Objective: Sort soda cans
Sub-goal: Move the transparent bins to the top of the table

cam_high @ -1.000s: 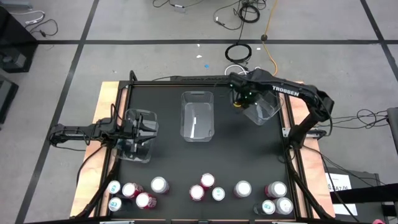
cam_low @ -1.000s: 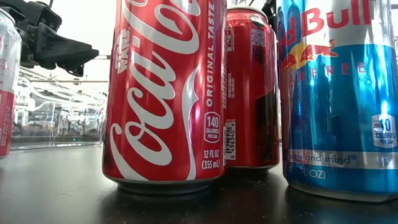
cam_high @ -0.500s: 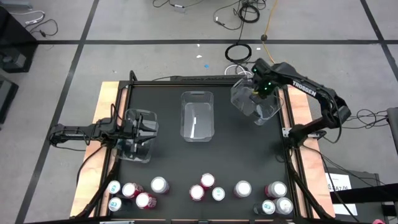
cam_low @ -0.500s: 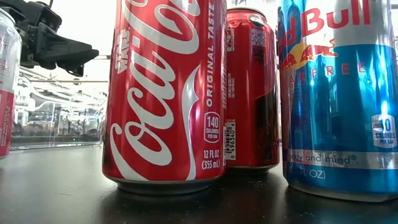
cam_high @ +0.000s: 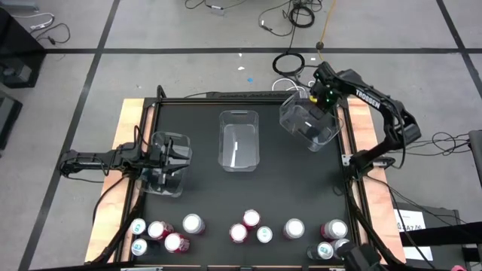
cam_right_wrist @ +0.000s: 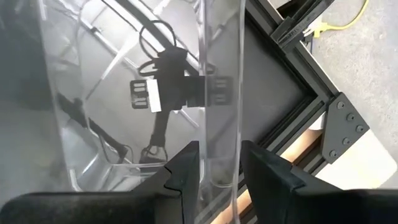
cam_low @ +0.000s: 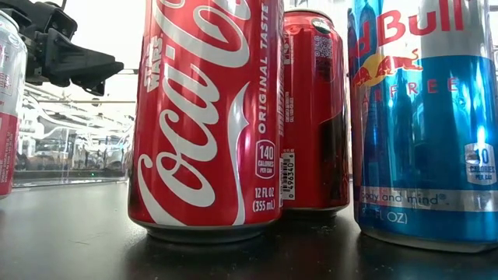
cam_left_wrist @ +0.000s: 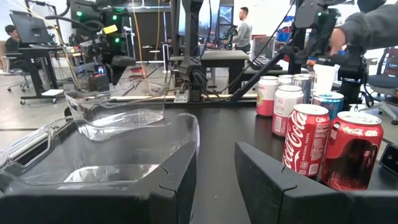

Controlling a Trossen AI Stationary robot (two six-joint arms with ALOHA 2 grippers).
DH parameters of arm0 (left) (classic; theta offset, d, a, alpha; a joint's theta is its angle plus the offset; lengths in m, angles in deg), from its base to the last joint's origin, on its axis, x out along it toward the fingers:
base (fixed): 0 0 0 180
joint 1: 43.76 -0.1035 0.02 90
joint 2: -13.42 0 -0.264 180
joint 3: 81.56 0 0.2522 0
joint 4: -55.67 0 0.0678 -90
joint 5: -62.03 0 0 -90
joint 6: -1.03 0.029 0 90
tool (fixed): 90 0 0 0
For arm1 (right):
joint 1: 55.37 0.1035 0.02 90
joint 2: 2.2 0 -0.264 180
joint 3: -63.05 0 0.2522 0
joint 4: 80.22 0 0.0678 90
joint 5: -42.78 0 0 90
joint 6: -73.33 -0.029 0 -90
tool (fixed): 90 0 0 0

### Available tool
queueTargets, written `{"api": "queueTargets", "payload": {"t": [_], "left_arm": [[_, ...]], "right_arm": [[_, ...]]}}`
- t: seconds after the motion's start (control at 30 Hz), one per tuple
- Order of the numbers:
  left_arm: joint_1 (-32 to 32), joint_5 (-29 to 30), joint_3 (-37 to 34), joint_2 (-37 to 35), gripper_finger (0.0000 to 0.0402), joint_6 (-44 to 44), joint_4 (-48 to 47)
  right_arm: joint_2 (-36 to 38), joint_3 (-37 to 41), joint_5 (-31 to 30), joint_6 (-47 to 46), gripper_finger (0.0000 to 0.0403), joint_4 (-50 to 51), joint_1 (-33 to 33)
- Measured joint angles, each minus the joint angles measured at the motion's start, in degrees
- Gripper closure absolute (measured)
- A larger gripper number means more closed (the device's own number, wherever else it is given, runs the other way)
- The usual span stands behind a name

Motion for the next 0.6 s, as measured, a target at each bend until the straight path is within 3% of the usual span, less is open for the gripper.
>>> {"api": "queueTargets", "payload": {"t": [0.43, 0.6], "left_arm": [[0.00, 0.01, 0.00, -0.01, 0.0281, 0.01, 0.00], [-0.01, -0.01, 0.00, -0.02, 0.0281, 0.00, -0.01]], "right_arm": [[-4.92, -0.02, 1.45, 2.13, 0.0293, -2.34, -1.76], [-8.06, -0.04, 1.11, 1.61, 0.0332, -3.06, -1.80]]}}
